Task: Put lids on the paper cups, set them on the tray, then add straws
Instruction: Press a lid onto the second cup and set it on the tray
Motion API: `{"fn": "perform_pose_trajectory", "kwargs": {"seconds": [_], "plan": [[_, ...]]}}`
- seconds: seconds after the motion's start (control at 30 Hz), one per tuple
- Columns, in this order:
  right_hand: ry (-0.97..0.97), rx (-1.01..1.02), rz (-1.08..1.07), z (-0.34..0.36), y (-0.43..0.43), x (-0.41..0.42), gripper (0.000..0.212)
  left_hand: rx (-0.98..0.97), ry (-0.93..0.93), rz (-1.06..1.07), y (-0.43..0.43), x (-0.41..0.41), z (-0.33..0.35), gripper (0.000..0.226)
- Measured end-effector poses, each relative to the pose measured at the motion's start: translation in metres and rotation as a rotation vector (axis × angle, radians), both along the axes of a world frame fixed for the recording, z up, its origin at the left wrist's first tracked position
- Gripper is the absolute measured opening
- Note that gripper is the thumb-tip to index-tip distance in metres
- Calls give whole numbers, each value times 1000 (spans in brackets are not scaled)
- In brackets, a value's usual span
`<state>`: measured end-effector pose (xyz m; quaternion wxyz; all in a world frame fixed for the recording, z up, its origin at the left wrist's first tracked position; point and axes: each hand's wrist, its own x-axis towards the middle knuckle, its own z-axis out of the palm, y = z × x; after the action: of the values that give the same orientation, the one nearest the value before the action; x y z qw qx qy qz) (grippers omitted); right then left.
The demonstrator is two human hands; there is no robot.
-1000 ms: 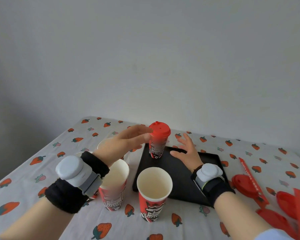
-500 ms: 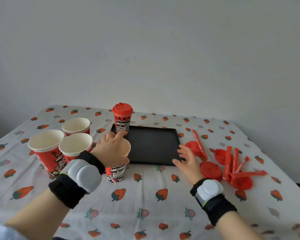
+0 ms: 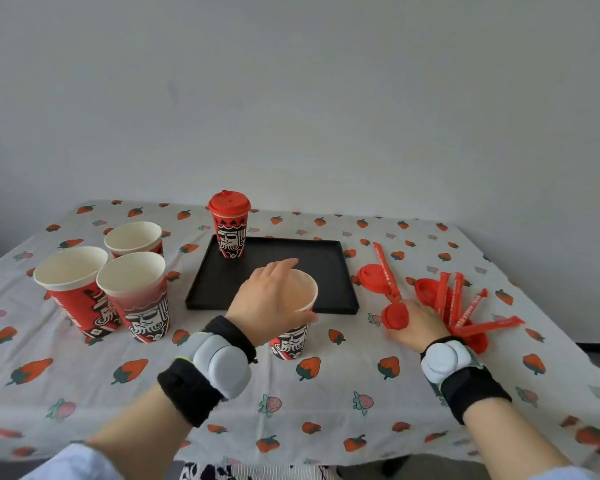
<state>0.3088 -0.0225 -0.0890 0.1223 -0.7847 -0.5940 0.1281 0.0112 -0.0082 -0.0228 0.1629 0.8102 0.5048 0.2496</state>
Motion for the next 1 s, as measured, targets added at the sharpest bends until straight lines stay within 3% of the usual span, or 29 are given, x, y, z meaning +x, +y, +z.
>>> {"fn": "perform_pose_trajectory", "kwargs": {"seconds": [0.27,0.43,0.6,0.73,1.0], "plan": [[84,132,-34,-1,-1,-5,51,67,-517,-69,-10,3,-31,108],[418,283,-57,20,-6,-24,58,-148,-757,-37,-9,5,-60,115],[637,346,77,70,-9,-59,59,-273,-809,-52,-8,8,-81,105],[567,345,277,104,-7,-99,67,-307,-783,-49,-4,12,-88,88],[258,189,608,113,2,-153,75,-345,-834,-25,-7,12,-92,82]]}}
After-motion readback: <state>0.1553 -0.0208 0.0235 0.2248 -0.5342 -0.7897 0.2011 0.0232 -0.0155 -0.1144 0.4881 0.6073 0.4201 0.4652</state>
